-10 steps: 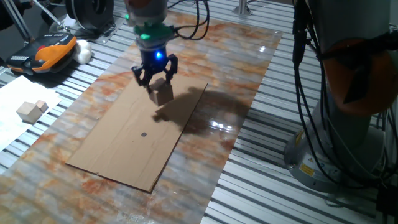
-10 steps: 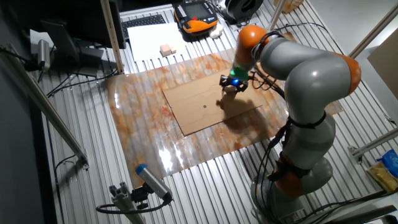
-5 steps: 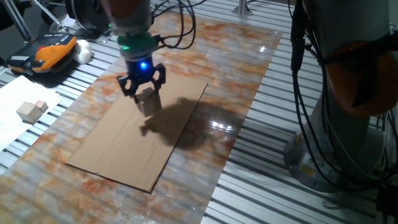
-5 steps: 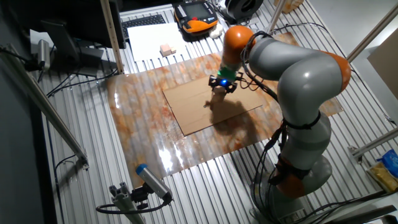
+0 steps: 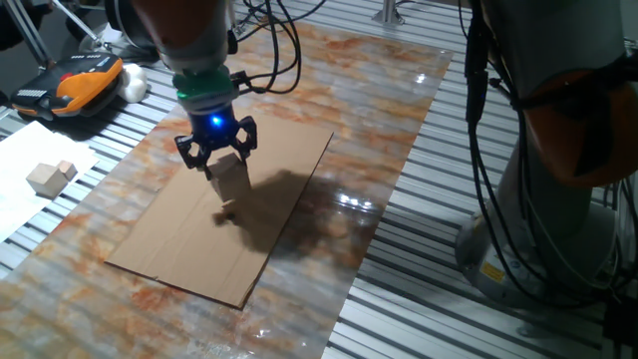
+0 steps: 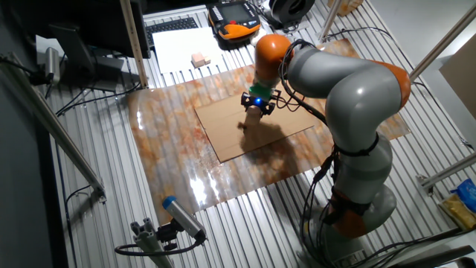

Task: Grab the block and place it at the designated location

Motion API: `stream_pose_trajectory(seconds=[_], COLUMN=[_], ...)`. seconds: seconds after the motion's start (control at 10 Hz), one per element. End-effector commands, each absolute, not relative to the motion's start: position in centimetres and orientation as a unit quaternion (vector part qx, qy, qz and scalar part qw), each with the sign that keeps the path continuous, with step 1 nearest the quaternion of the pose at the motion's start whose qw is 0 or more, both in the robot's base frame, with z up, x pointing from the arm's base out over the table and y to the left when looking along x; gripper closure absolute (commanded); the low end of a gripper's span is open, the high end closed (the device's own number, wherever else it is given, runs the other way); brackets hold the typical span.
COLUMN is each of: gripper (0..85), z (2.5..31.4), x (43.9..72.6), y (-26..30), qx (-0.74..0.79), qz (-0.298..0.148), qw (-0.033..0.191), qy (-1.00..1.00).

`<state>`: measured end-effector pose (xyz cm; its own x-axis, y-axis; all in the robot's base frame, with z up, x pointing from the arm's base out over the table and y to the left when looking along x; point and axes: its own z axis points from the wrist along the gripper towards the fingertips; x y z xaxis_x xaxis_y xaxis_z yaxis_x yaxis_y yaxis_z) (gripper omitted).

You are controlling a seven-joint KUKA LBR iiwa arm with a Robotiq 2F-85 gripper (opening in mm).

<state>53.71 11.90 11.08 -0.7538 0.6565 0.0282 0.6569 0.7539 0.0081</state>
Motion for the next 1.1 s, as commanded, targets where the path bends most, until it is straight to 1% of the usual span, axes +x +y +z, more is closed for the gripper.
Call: stream_pose_trajectory(seconds=[0.0,0.2,0.3,0.6,0.8,1.0], gripper=[85.0,85.0,85.0,85.0,85.0,85.0], z=[11.0,10.6,10.1,9.1,8.6,7.9], x=[53.8,53.5,53.4,54.1,53.9,53.6], y=[11.9,12.7,13.0,13.2,13.5,13.9], qx=[-0.355,-0.369,-0.375,-0.397,-0.414,-0.417], qz=[-0.012,-0.022,-0.016,-0.014,-0.023,-0.011], qw=[0.012,0.012,0.007,0.004,0.006,0.001], qy=[-0.935,-0.929,-0.927,-0.918,-0.910,-0.909])
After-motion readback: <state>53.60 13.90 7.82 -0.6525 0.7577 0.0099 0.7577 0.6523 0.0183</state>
